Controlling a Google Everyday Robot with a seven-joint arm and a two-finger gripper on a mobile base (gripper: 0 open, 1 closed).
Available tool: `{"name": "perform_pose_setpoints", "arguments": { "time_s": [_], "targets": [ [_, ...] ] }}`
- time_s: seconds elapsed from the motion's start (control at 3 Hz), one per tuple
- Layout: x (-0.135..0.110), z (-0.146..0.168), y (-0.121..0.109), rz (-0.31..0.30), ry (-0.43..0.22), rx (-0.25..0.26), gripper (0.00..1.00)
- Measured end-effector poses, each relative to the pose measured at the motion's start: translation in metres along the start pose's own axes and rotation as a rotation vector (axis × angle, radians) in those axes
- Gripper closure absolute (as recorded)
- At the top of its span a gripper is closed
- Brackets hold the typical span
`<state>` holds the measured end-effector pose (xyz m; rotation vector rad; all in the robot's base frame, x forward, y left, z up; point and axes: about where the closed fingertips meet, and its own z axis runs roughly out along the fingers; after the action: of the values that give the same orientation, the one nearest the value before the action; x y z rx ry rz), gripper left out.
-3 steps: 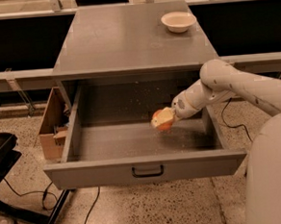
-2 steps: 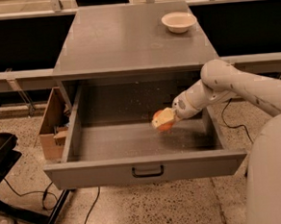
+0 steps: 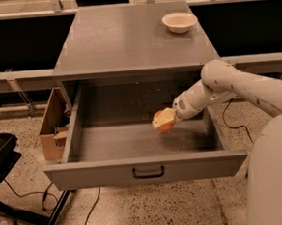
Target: Place orange into top drawer
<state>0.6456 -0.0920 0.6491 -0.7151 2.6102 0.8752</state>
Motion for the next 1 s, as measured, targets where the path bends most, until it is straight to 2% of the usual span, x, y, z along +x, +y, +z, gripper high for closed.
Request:
{"name": "perform_pose_setpoints", "arguments": {
  "time_s": [0.33,0.67,1.0],
  "targets": [
    [0.0,0.0,0.0,0.0,0.0,0.0,0.27],
    [0.0,0.0001,0.0,0.0,0.0,0.0,0.04],
    [0.0,0.0001,0.0,0.0,0.0,0.0,0.0]
  ]
}}
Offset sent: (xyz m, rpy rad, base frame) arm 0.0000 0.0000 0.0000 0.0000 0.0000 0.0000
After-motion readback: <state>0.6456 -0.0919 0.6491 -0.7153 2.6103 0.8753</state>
